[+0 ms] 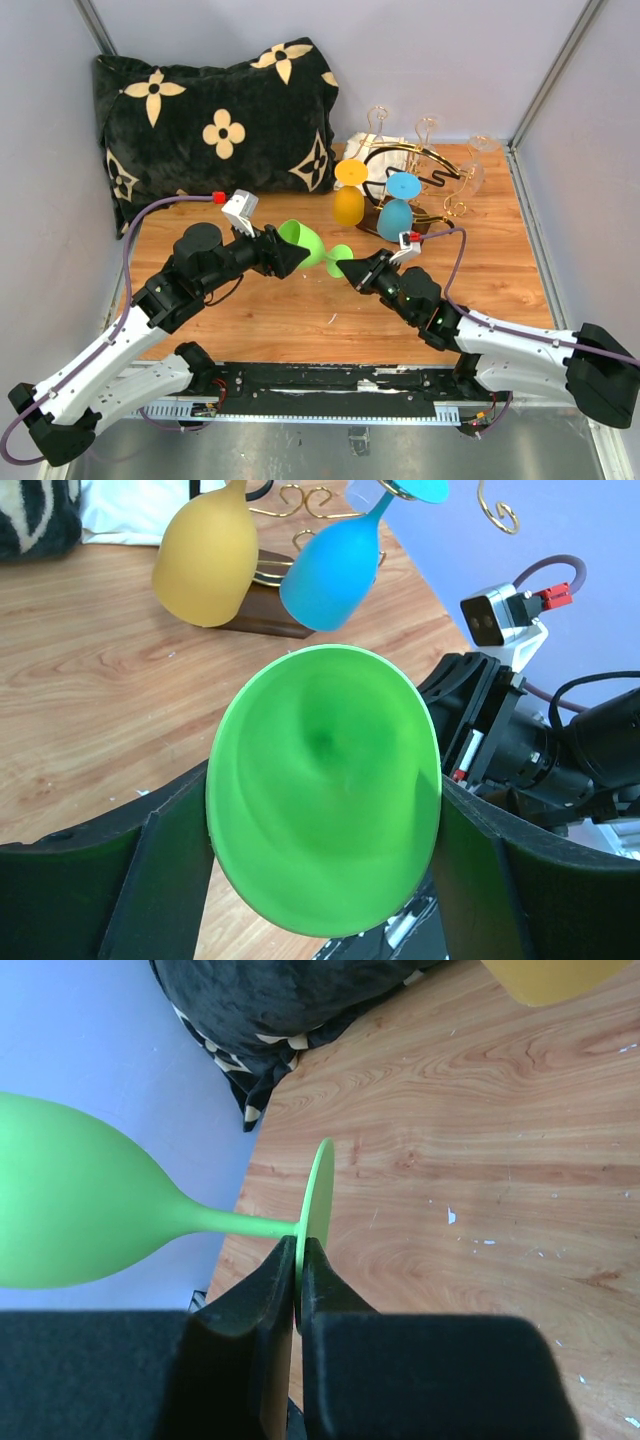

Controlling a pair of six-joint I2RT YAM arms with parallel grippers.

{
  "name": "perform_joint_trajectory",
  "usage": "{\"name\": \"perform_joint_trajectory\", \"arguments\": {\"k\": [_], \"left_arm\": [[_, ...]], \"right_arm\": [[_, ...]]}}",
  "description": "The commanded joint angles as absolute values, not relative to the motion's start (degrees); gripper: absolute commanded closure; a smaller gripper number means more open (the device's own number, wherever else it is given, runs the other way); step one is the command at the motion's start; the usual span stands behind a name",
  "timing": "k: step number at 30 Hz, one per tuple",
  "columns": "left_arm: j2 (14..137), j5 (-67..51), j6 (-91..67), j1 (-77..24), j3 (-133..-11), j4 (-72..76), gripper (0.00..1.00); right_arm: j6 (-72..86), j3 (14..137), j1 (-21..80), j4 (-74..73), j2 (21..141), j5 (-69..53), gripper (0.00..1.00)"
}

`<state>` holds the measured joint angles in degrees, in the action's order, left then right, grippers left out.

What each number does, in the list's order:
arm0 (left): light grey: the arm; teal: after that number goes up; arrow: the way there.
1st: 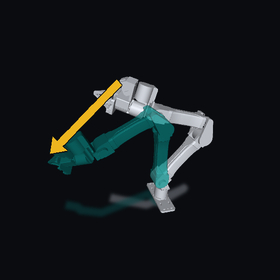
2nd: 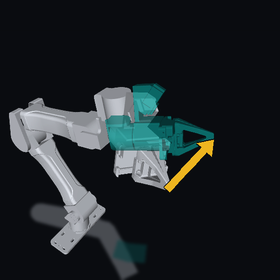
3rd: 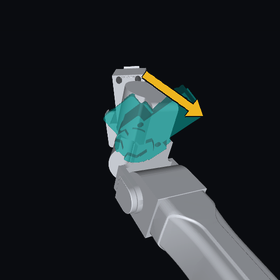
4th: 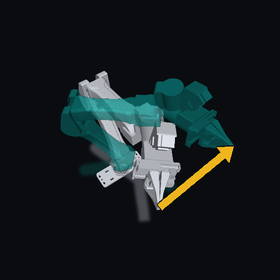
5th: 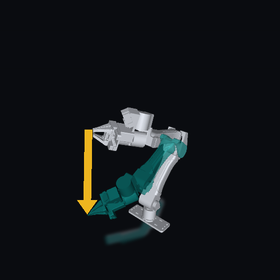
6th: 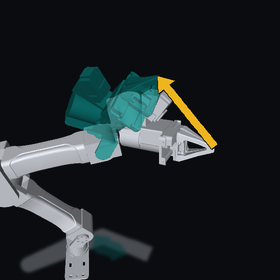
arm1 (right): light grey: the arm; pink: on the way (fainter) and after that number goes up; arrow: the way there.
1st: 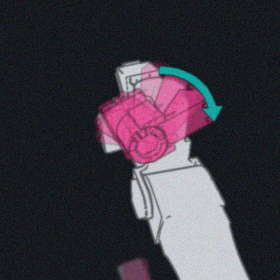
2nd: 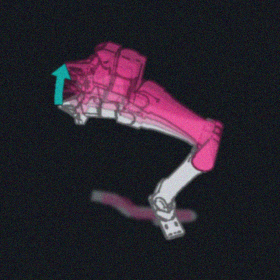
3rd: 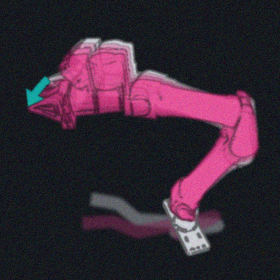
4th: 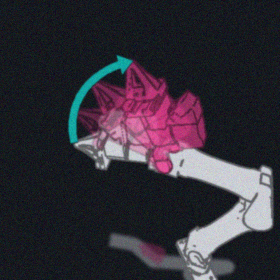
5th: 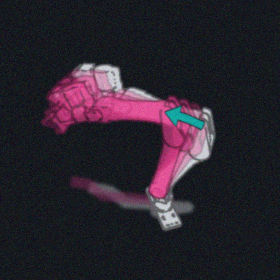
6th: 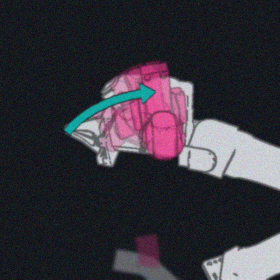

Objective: Place the wine glass upside down on the wine glass rack
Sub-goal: Turn the wine glass upside down at the wine rack.

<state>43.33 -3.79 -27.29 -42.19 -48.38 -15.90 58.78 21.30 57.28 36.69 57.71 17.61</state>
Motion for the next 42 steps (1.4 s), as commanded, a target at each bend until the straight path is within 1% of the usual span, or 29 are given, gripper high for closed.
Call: {"name": "perform_joint_trajectory", "arguments": {"k": [1,5,6,7,8,15,19,26,28,30,32,34,38,42], "left_arm": [[42.7,-6.0,-27.1,-42.8,-48.6,-12.3,0.22],[42.3,-6.5,-26.6,-42.8,-48.6,-12.5,0.13],[42.2,-6.6,-26.7,-42.8,-48.7,-12.5,0.1],[42.0,-6.8,-26.6,-42.8,-48.7,-12.6,0.02],[41.8,-6.9,-26.6,-42.8,-48.8,-12.6,0.01],[40.8,-5.2,-25.4,-42.8,-50.9,-14.9,0.0],[40.0,-3.5,-23.5,-42.8,-53.3,-18.2,0.0],[39.1,-1.7,-20.9,-42.8,-56.8,-22.2,0.0],[38.7,-1.0,-20.4,-42.8,-57.2,-22.8,0.0],[38.4,-0.4,-19.6,-42.8,-57.1,-23.4,0.0],[38.1,0.7,-19.1,-42.8,-56.9,-24.0,0.0],[37.8,1.2,-18.1,-42.8,-56.2,-24.3,0.0],[37.1,1.6,-15.6,-42.8,-55.3,-24.6,0.0],[36.6,2.2,-13.5,-42.8,-54.8,-24.7,0.0]], "right_arm": [[57.5,23.5,58.2,37.3,58.2,17.7,0.99],[56.6,23.7,58.2,36.2,57.4,18.6,0.99],[56.1,23.7,58.2,35.8,57.1,19.2,1.0],[55.7,23.7,58.2,35.2,56.7,19.7,1.0],[55.3,23.7,58.2,34.6,56.3,20.2,0.99],[50.9,22.3,58.2,30.7,52.5,24.1,0.99],[42.3,22.3,58.2,27.1,48.1,24.8,0.99],[25.5,23.9,58.1,14.9,39.8,29.6,0.99],[18.2,24.9,58.1,12.2,38.4,28.3,0.99],[8.8,26.8,58.1,9.3,37.9,22.4,0.99],[2.1,30.2,58.2,2.8,38.1,17.0,1.0],[-4.2,32.3,58.7,-1.4,38.7,14.4,1.0],[-12.2,34.4,62.6,-4.4,40.6,16.0,0.99],[-20.5,35.1,67.8,-2.2,41.7,19.9,0.99]]}}
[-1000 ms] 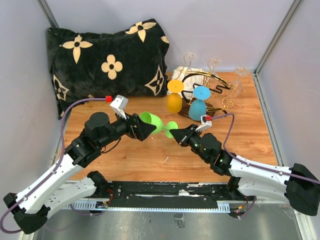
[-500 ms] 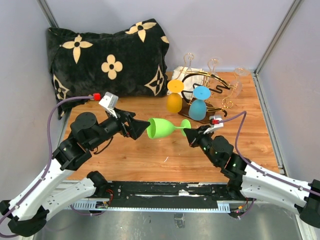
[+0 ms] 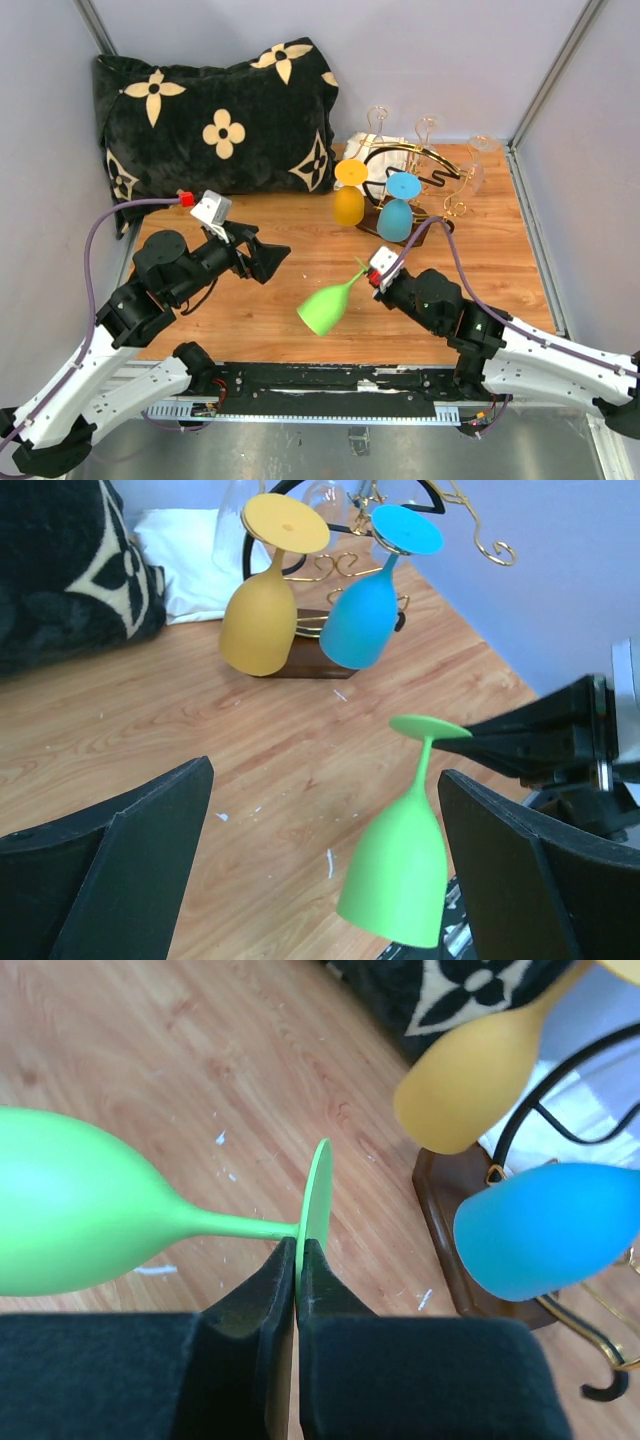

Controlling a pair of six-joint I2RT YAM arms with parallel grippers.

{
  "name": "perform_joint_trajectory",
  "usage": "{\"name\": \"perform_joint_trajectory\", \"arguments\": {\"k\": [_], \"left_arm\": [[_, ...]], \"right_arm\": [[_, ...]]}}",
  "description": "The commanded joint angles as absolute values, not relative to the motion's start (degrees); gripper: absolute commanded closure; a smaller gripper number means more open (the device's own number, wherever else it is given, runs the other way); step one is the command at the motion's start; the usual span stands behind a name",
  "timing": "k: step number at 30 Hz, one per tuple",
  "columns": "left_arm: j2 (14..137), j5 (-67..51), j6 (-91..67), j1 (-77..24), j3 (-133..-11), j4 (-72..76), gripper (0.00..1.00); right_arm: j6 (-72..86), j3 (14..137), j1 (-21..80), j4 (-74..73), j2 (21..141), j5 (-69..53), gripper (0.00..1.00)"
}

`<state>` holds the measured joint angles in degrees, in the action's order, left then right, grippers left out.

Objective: Place the wine glass upside down on the wine glass rack
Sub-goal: Turn the wine glass upside down at the wine rack.

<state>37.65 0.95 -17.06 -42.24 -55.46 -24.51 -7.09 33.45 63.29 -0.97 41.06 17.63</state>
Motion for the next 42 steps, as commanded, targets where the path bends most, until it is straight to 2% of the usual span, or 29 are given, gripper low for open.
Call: {"name": "perform_joint_trajectory", "arguments": {"k": [1,8,15,25,33,38,42], "left_arm": [[36.6,2.3,-12.9,-42.8,-54.6,-24.8,0.0],[37.5,-1.1,-6.9,-42.8,-53.1,-22.9,0.0],[36.4,-6.4,3.5,-42.8,-49.8,-16.7,0.01],[32.5,-17.4,20.1,-42.8,-45.0,-9.3,0.22],[31.6,-33.5,35.9,-42.8,-42.2,-11.1,0.26],[32.3,-34.8,39.7,-42.8,-42.5,-11.1,0.27],[34.8,-38.5,41.3,-42.8,-43.5,-11.9,0.32]], "right_arm": [[-22.8,35.1,68.9,-1.2,41.6,20.4,0.99],[-36.4,32.7,70.0,5.7,40.1,13.5,0.99],[-42.0,35.4,70.0,2.8,40.0,4.3,0.96],[-42.9,38.5,70.0,1.4,39.2,-3.8,0.97],[-40.3,40.1,70.0,0.7,38.6,-8.1,0.97],[-39.7,40.9,70.0,0.0,38.3,-10.5,0.97],[-39.6,41.2,70.0,0.5,38.9,-12.0,0.97]]}}
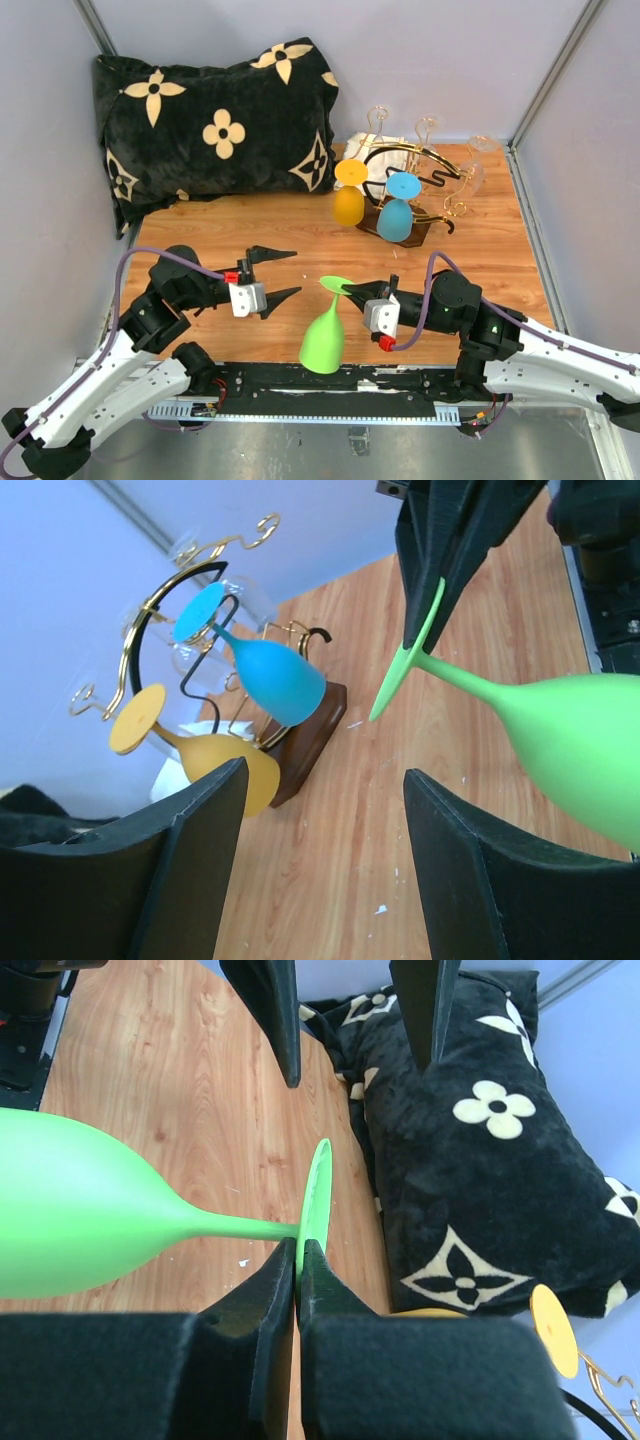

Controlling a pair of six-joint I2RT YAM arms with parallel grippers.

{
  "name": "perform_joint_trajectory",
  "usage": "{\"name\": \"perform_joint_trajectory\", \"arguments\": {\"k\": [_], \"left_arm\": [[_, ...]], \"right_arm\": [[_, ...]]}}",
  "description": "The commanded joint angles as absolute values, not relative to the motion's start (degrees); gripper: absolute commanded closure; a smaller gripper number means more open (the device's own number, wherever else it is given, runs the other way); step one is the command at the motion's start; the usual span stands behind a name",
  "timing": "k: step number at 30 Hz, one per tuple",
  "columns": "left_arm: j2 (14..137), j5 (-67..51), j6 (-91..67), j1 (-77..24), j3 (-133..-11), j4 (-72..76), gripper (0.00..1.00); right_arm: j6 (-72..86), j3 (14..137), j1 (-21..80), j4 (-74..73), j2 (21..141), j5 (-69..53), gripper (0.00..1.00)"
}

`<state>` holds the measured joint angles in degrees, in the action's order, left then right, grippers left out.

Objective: Place the wine glass upside down on the wine glass rack
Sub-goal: Turn the wine glass upside down at the wine rack.

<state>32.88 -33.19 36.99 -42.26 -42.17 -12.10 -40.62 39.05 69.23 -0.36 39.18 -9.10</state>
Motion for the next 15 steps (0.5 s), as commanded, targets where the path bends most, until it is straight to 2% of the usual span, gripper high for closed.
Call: {"name": "perform_joint_trajectory", "arguments": {"k": [1,15], "left_arm": [[35.4,-39.8,41.7,-42.8,-43.7,-12.2,0.34],[38.4,-47.0,37.8,-45.0,-42.5,-7.2,0.45]], "right_arm": [[-39.7,41.2,70.0,0.6,39.0,-12.2,0.97],[-38.5,42.2,70.0,4.3,41.0,-15.1,0.96]]}}
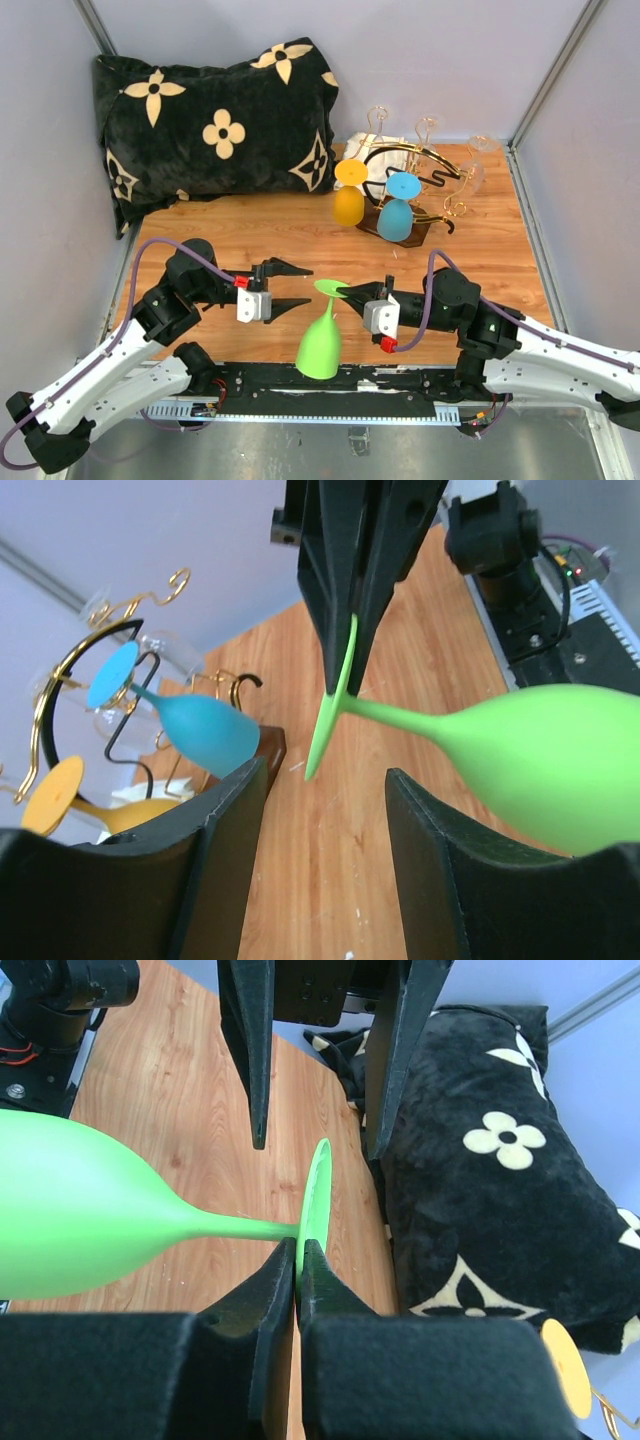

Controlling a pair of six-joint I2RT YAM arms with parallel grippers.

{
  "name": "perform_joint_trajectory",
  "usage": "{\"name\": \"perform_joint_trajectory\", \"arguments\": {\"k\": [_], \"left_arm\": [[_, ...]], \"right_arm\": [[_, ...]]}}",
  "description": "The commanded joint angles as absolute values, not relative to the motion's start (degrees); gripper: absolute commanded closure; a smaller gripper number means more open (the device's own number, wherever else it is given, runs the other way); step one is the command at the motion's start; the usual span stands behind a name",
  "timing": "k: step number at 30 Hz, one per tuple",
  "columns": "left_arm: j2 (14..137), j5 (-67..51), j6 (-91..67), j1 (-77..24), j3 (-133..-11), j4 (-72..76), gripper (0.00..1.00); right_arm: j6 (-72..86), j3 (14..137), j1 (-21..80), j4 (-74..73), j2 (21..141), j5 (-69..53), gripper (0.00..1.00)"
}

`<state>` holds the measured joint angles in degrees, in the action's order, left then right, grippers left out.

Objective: Place the wine glass upside down on the wine glass rack
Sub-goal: Turn the wine glass upside down at the wine rack.

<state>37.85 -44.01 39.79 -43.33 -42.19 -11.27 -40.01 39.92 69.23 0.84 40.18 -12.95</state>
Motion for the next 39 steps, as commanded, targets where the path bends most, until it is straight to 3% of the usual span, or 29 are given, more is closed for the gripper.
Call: {"name": "perform_joint_trajectory", "arguments": {"k": [1,9,24,27,29,39], "left_arm": [[38.5,-47.0,37.4,-45.4,-42.4,-6.4,0.45],[40.0,-46.0,36.7,-48.3,-42.0,-4.4,0.53],[40.7,-44.7,37.8,-49.1,-42.4,-6.0,0.81],[40.9,-43.5,38.3,-49.1,-42.9,-7.0,0.94],[40.9,-41.8,38.8,-49.1,-43.1,-7.6,0.99],[37.1,-31.8,41.0,-49.1,-42.3,-8.1,1.0]], "right_arm": [[-38.4,42.5,70.0,4.3,41.4,-15.4,0.96],[-37.1,43.5,70.1,5.5,43.0,-17.5,0.95],[-36.0,43.4,70.1,7.0,43.4,-17.7,0.94],[-35.9,43.4,70.0,7.1,43.4,-17.6,0.93],[-35.9,43.3,70.1,7.2,43.3,-17.3,0.9],[-32.6,42.2,70.0,6.3,39.8,-11.5,0.51]]}}
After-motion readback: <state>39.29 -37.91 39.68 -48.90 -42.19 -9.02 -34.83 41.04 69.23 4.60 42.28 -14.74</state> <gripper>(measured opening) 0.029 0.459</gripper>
